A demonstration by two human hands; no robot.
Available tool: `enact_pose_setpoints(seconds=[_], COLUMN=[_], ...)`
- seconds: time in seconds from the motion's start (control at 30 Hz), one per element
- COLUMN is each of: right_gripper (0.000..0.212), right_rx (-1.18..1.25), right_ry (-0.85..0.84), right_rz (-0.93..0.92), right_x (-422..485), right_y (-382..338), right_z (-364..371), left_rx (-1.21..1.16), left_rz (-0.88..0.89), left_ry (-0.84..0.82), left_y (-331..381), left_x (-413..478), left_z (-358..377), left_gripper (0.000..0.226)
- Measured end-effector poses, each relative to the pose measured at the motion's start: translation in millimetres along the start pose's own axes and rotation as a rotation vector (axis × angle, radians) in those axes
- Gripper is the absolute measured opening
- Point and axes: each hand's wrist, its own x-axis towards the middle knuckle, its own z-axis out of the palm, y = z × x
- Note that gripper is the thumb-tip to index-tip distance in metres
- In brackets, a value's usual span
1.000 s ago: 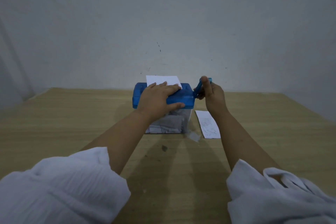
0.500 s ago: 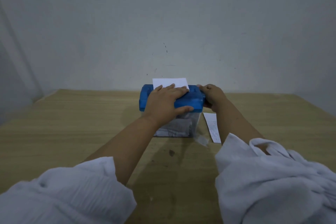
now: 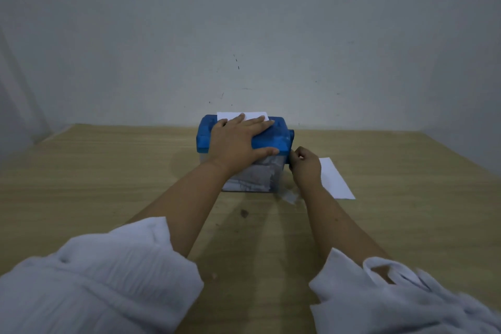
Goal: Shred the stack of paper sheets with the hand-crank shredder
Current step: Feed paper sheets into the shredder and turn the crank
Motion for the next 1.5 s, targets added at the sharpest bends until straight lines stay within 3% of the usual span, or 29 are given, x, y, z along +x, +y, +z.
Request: enact_pose_setpoints(seconds=[0.4,0.57,0.77,0.9,1.1,1.33,1.5], right_gripper=[0.047,0.025,0.014,0.009,0.012,0.026,0.024], right_rx=[0.182,0.430,0.504,0.536,0.359,0.253,-0.047], right_ry=[0.299,0.351,0.150,0.022,0.053,-0.080,-0.141], right_rz=[-0.260,-0.258,-0.233,-0.111,-0.035,0.091,0.174], right_x=[-49,-52,-25,8,42,47,39], right_y=[-14,-54,-73,-85,-76,-54,-45], right_z=[-12,-13,-23,-35,-24,-17,-16], left_rx=[-0.031,-0.057,-0.050,-0.047,-0.040,-0.024,-0.028], left_rz=[-0.067,-0.045,-0.016,-0.004,0.001,-0.007,-0.014], left_ry=[-0.005,-0.001,0.021,0.022,0.041,0.044,0.052], left_y=[8,9,7,5,4,3,3], left_x=[2,0,-1,-1,0,-2,-1], left_z=[-1,-2,-2,0,3,4,3], left_gripper=[0.062,0.062,0.062,0.063,0.062,0.062,0.062])
